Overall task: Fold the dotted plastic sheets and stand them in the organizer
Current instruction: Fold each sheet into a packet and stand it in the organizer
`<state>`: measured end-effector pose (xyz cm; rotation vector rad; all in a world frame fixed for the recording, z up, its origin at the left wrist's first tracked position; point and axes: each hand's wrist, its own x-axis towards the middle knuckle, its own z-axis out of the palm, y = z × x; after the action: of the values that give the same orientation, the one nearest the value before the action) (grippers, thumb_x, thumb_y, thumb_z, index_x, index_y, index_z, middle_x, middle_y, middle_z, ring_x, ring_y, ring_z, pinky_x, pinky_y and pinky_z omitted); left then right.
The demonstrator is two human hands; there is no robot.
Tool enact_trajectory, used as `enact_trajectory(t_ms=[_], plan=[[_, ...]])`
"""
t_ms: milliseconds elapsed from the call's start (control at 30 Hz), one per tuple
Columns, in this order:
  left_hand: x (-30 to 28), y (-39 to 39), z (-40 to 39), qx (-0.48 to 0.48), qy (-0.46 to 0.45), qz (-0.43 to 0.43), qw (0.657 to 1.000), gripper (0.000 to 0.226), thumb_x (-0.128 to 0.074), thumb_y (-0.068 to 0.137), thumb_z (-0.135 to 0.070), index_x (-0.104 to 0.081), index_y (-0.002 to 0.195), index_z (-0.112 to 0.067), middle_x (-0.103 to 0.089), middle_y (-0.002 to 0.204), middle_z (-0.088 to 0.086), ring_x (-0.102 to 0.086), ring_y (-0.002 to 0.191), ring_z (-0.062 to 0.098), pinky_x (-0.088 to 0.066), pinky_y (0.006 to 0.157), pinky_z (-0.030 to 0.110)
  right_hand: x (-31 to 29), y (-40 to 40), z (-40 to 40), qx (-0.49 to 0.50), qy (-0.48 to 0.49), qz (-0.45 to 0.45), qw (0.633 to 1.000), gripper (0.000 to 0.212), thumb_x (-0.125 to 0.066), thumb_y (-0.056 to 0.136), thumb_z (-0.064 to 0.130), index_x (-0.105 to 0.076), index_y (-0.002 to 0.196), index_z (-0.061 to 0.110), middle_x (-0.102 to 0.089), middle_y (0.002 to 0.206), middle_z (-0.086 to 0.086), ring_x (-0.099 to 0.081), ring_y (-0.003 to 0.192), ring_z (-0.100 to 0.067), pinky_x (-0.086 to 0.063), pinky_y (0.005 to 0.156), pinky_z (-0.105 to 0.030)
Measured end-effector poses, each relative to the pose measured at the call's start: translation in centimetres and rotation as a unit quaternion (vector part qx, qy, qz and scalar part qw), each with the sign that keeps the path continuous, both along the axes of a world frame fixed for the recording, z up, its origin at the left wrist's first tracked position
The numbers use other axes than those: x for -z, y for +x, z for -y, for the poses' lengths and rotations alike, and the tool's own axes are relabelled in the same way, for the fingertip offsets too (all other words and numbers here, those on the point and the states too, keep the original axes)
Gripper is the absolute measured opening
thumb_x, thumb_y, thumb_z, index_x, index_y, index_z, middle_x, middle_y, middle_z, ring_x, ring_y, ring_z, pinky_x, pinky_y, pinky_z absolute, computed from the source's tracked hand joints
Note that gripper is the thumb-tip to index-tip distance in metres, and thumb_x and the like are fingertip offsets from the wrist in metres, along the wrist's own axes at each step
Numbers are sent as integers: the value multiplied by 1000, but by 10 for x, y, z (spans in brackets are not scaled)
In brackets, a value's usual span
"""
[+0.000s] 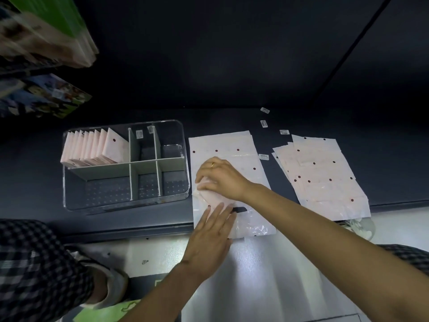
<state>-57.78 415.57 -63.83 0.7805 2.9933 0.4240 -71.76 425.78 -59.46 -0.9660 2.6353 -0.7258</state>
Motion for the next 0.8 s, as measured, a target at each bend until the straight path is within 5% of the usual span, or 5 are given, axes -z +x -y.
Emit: enact_trajectory(t_ms=[67,167,500,667,800], plan=[[5,-4,-2,-18,-85,25,996,66,-51,92,-44,-31,147,-11,-18,156,7,-12,145,23,-15,117,45,-1,3,-8,87,-102,-40,990,18,-68,84,21,-70,100,14,-64,115,-1,-48,115,-17,-33,100,-29],[17,-6,0,-5,-131,69,989,66,-19,102,-42,21,143,-9,32,148,6,40,129,23,28,106,42,2,7,-31,209,-140,-22,968,19,-64,88,19,-67,106,16,-62,114,-1,-52,109,-16,-38,95,-23],[24,-3,-2,-53,-119,144,981,72,-18,99,-51,32,136,-15,37,145,11,32,137,28,23,110,42,38,32,-43,349,-15,185,918,30,-72,82,23,-61,106,8,-57,89,2,-53,82,-13,-48,83,-28],[23,-3,2,-55,-111,145,982,71,-15,98,-55,27,141,-18,36,145,6,33,137,24,23,110,44,25,25,-29,315,70,219,921,21,-67,84,25,-56,72,12,-57,83,-5,-52,81,-20,-40,72,-29],[11,-8,12,-75,-35,134,987,65,-25,99,-52,-2,151,-21,7,159,-1,9,146,16,14,116,38,10,28,-26,394,-99,352,843,20,-66,84,8,-48,76,10,-56,86,-11,-58,66,-21,-58,73,-35]])
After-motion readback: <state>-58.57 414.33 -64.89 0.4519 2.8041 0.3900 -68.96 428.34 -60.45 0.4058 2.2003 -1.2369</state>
